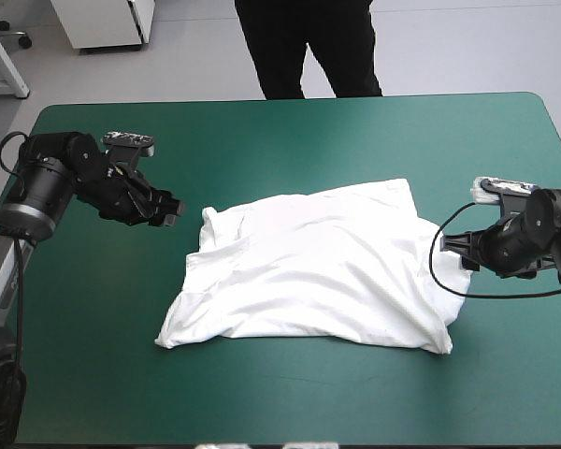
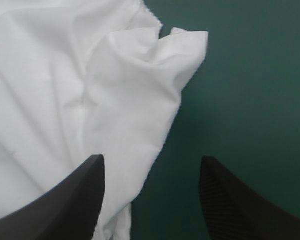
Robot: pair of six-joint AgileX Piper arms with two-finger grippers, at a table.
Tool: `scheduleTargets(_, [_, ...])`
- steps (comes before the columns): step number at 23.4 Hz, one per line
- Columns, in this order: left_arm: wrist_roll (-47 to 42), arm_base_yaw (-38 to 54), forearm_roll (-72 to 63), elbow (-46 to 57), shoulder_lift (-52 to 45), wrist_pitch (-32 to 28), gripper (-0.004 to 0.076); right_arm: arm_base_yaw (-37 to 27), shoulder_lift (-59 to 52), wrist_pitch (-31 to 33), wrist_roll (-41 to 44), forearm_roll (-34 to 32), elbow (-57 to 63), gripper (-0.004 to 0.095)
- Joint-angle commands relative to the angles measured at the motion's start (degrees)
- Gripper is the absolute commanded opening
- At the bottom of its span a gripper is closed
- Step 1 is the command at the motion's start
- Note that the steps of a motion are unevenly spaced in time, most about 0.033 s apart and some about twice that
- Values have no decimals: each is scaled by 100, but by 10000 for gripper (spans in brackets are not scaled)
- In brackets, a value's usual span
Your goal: Fold the cloth
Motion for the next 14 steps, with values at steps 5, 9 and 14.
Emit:
scheduleTargets(5, [-57, 9, -122, -186, -362, -123, 473, -412, 612, -526, -434, -41, -189, 564])
scheduleTargets(9, [-57, 9, -143, -186, -362, -58, 472, -412, 1216, -966, -390, -41, -358, 563])
scheduleTargets(14, [-57, 9, -143, -186, -362, 47, 473, -412, 2008, -982, -390, -54, -789, 563])
